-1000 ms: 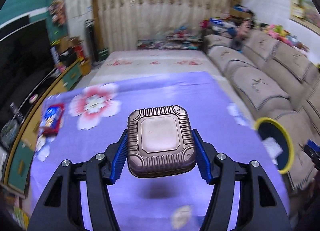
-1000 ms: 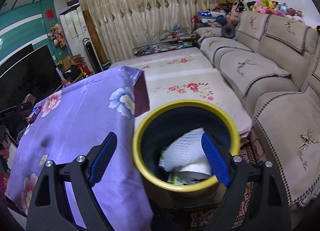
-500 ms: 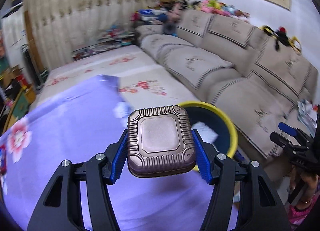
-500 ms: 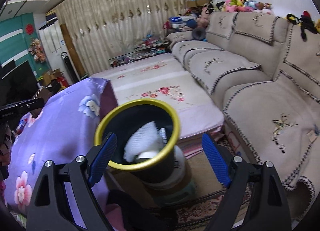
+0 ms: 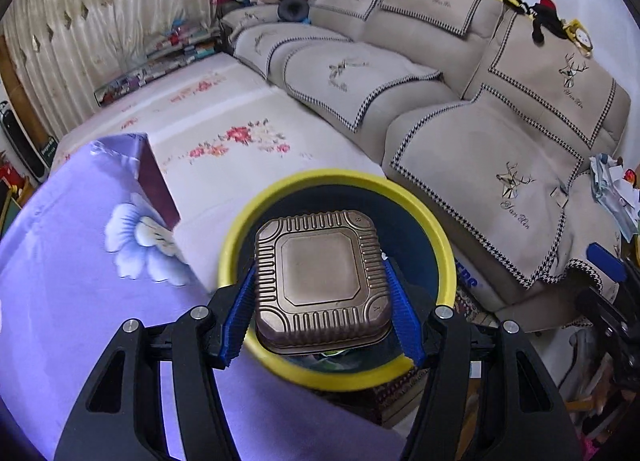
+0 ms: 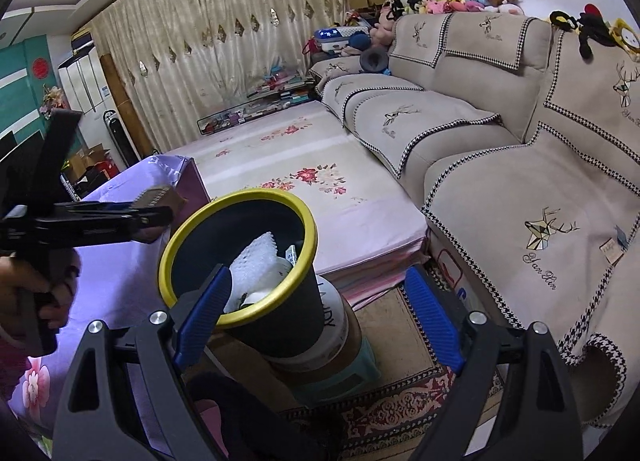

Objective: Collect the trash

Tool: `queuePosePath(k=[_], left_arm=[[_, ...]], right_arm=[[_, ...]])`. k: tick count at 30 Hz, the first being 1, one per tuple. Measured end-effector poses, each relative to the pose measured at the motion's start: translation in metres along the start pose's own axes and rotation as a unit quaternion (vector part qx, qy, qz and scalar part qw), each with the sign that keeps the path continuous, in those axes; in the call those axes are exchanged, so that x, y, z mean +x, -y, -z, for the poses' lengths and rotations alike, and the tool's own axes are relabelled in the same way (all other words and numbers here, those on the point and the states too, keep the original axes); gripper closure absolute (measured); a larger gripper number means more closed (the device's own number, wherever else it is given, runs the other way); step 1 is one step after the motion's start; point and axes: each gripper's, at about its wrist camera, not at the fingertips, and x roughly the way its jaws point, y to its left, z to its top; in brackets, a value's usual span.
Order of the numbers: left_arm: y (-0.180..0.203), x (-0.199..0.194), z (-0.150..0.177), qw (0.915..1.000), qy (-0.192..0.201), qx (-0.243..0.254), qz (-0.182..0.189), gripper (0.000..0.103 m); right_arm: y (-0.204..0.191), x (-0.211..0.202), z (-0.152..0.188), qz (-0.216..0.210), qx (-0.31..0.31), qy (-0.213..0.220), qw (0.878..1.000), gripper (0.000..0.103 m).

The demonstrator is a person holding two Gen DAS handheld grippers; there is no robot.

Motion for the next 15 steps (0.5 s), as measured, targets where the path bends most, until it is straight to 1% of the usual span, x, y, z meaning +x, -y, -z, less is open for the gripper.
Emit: queuePosePath(k=[7, 8, 9, 10, 11, 12, 15], left_arm=[[-0.006, 0.031, -0.002, 0.9998, -0.017, -0.007, -0.008, 0.041], [-0.008, 0.034, -0.004, 0.9998, -0.019, -0.008, -0.009, 0.035], [-0.009, 0.038, -0.005, 0.9997, -0.021, -0.01, -0.01, 0.024], [-0.011, 0.039, -0.005, 0.9996, -0.021, -0.012, -0.014, 0.02], [-0.014, 0.038, -0.004, 0.9996, -0.019, -0.013, -0.018, 0.017], [-0.016, 0.036, -0.003, 0.9995, -0.016, -0.014, -0.024, 0.017], [-0.025, 0.017, 0.002, 0.9995, -0.01, -0.024, -0.019, 0.017]], right_arm=[[0.002, 0.001, 0.0, -0.001, 0.002, -0.002, 1.0, 0.019], [0.002, 0.001, 0.0, 0.0, 0.002, -0.002, 1.0, 0.019], [0.001, 0.001, 0.0, 0.001, 0.002, -0.001, 1.0, 0.019], [0.001, 0.0, -0.001, 0.001, 0.002, 0.0, 1.0, 0.019], [0.0, -0.001, -0.001, 0.001, 0.001, 0.0, 1.0, 0.019], [-0.002, -0.003, -0.001, 0.001, 0.0, 0.002, 1.0, 0.019], [-0.009, -0.009, -0.002, -0.004, -0.005, 0.008, 1.0, 0.018]])
